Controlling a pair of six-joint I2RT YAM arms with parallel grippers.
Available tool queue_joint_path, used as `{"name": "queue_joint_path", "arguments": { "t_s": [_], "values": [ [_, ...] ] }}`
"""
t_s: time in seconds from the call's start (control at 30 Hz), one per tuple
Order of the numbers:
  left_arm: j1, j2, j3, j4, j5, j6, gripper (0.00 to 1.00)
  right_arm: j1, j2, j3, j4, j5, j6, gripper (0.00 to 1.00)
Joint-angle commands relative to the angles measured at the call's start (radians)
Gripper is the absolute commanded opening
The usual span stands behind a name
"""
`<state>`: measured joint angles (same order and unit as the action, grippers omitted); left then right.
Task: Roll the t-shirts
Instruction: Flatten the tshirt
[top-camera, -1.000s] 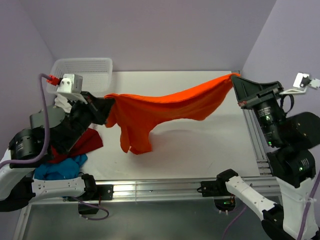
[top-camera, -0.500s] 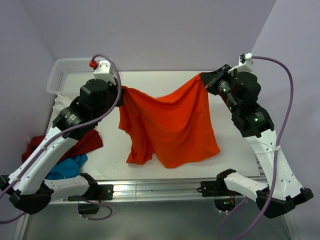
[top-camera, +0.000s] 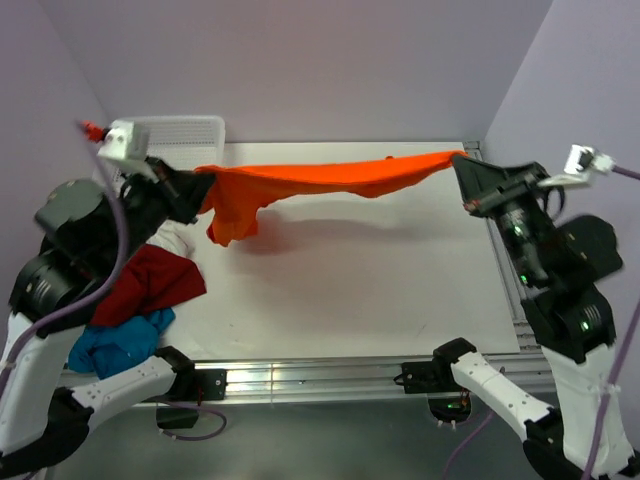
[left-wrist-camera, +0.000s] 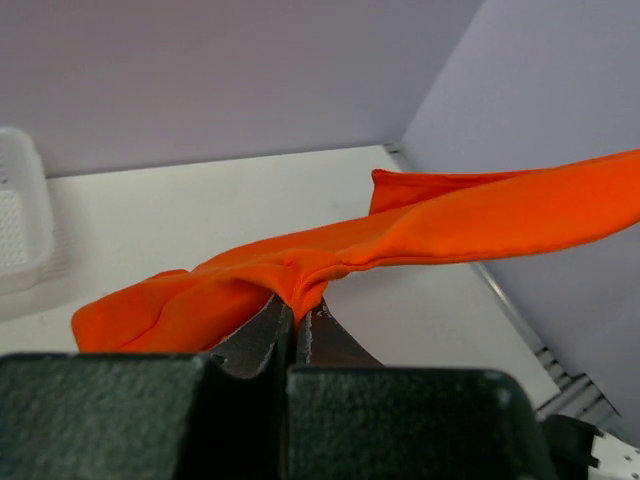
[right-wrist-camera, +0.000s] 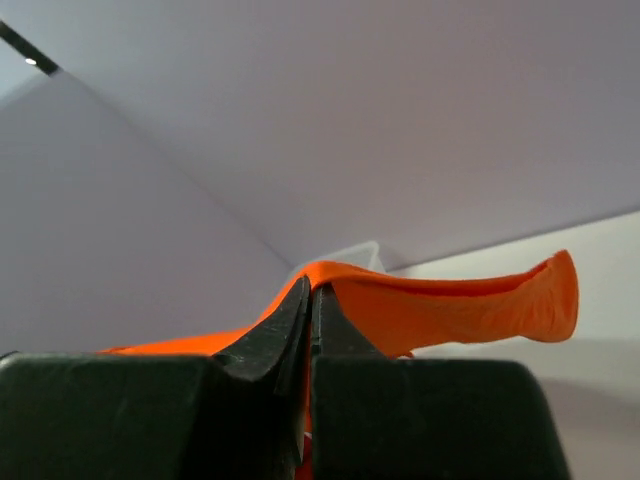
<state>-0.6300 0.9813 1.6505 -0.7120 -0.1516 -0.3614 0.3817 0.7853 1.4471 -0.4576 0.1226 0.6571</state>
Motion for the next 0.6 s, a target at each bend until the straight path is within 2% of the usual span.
{"name": "queue_joint_path", "arguments": {
  "t_s": [0.0,0.1,0.23,0.43,0.5,0.53,0.57],
  "values": [
    [0.0,-0.127,-0.055,0.106,0.133,-0.013,0.0,-0.004,-0.089,-0.008,0.03,-0.017,-0.002,0.0],
    [0.0,-0.148,-0.043,0.092,0.098,-0.037,0.0,-0.003,-0.101,0.015,-0.006,0.002,-0.011,0.0],
    [0.0,-0.075,0.052,0.077,0.106,-0.034,0.0,-0.004,-0.058,0.053,-0.038,0.017,-0.027,0.0],
    [0.0,0.155,0.192,0.019,-0.02,0.002,0.0,-0.004,0.077,0.093,-0.072,0.109,-0.03,0.0],
    [0.006,0.22,0.167,0.049,-0.019,0.016,0.0,-0.004,0.121,0.058,-0.066,0.141,-0.025,0.0],
    [0.013,0.233,0.107,0.077,0.006,0.018,0.0,-0.006,0.132,0.03,-0.053,0.17,-0.013,0.0],
    [0.025,0.265,0.08,0.129,0.024,0.018,0.0,-0.006,0.14,-0.037,-0.014,0.184,-0.004,0.0]
  ]
}}
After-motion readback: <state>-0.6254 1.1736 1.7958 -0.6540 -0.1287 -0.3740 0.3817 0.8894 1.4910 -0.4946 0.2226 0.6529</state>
